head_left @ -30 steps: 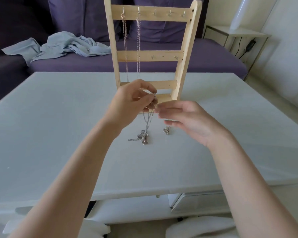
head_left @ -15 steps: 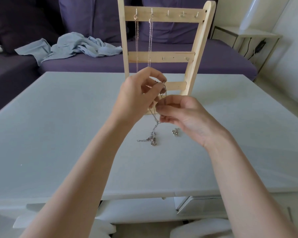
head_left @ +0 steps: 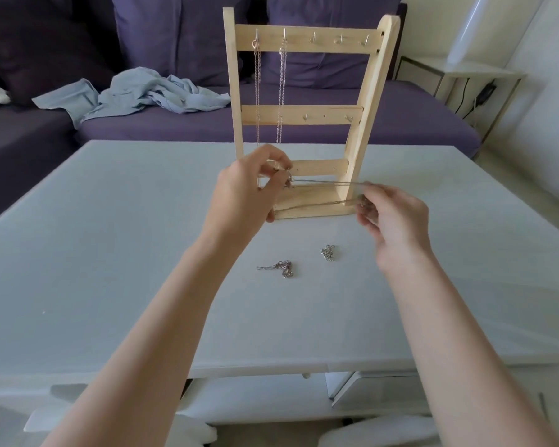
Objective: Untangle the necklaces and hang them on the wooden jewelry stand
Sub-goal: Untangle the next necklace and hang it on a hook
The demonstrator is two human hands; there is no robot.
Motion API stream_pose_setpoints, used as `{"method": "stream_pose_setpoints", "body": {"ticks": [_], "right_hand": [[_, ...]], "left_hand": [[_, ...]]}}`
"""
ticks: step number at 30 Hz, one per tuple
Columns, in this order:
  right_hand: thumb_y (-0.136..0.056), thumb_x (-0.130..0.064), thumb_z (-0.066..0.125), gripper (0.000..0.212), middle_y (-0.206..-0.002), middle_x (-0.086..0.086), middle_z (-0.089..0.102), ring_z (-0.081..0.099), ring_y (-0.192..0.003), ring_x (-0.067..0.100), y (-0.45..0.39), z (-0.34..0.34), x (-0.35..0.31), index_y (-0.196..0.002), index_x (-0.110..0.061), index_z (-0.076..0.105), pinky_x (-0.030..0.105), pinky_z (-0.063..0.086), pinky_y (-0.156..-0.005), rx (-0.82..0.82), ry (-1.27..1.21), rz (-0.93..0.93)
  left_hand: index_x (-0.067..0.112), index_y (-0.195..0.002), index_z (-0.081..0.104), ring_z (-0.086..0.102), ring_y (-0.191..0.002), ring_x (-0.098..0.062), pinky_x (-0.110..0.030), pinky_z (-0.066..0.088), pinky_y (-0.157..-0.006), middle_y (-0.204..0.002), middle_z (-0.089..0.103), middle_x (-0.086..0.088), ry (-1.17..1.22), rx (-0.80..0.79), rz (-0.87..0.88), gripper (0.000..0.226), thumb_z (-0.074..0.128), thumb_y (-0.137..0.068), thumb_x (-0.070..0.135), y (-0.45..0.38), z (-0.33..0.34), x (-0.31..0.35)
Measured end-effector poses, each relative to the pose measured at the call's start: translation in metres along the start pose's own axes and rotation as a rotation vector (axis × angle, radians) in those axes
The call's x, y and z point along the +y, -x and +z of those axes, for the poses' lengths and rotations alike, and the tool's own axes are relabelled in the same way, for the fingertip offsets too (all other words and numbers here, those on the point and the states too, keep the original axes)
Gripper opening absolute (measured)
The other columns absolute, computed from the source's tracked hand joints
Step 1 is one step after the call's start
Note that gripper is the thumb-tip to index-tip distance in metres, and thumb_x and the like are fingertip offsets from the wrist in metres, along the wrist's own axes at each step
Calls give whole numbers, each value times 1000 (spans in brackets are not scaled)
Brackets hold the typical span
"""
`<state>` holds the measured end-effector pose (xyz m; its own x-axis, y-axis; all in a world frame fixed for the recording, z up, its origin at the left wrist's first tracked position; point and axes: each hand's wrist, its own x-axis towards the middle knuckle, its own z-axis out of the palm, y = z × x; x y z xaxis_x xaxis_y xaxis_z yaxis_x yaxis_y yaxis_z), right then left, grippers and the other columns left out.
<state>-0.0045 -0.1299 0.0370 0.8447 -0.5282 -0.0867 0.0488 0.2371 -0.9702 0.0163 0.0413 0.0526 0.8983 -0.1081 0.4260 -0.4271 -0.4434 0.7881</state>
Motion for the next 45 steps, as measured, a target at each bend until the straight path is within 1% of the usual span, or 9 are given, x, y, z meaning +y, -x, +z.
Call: {"method": "stream_pose_setpoints", "body": {"ticks": [3,10,15,20,26,32,34,37,45], "right_hand": [[-84,-2,62,17,-57,2,54,49,-47,11,0,1,4,-69,-9,60,22,42,-55,-116,76,38],[-82,-14,66,8,-69,0,66,59,-72,18,-7,-5,21,-74,-15,65,25,40,-66,-151,907,-192],[-84,-6,65,12,-62,4,65,57,-57,17,-6,-5,8,-72,-8,60,27,49,-61,-67,327,-67],[-87,-3,59,16,-50,1,57,48,-50,17,2,-7,-7,-71,-7,58,22,44,-52,-336,304,-13],[-85,-5,62,12,-58,1,62,47,-47,11,7,-9,-9,-73,-8,60,21,38,-47,-523,634,12],[-81,-3,63,7,-60,4,61,48,-48,10,12,-6,-6,-74,-6,63,22,31,-46,-630,803,-9],[-83,-7,63,5,-61,5,62,48,-50,12,12,-6,-7,-82,-3,65,22,33,-47,-635,788,-16],[-86,-16,65,13,-67,4,64,51,-53,12,11,-9,-10,-89,-3,65,25,37,-52,-654,754,4],[-90,-14,59,11,-68,1,67,52,-56,10,3,-21,-11,-85,-8,67,25,42,-67,-594,704,74]], "left_hand": [[23,-89,52,47,-35,-6,-18,38,-45,-80,63,11,-118,89,-16,12,49,-93,12,1,2,-9],[13,-101,56,52,-53,-26,-39,51,-60,-91,64,2,-277,110,52,11,47,-94,11,2,3,-11],[15,-101,55,56,-54,-28,-35,49,-58,-89,66,0,-402,19,36,13,45,-94,11,5,8,-9],[16,-83,53,64,-53,-7,-19,47,-46,-79,67,2,-47,-452,-309,17,46,-91,2,13,17,-17],[21,-84,61,63,-95,-21,-30,50,-85,-104,68,-5,-121,-829,-399,11,57,-88,11,21,32,-20],[18,-113,55,64,-97,-12,-28,47,-91,-106,68,1,305,-721,-396,37,70,-79,21,17,29,-16],[13,-114,56,61,-81,-13,-21,46,-79,-92,68,-2,468,-749,-439,38,67,-78,18,18,28,-14],[10,-97,62,39,-58,-7,-20,33,-60,-69,45,5,325,-741,-463,10,60,-89,14,19,29,-8],[16,-72,70,35,-63,-10,-20,32,-62,-56,43,12,218,-509,-471,26,55,-94,22,15,20,-12]]}}
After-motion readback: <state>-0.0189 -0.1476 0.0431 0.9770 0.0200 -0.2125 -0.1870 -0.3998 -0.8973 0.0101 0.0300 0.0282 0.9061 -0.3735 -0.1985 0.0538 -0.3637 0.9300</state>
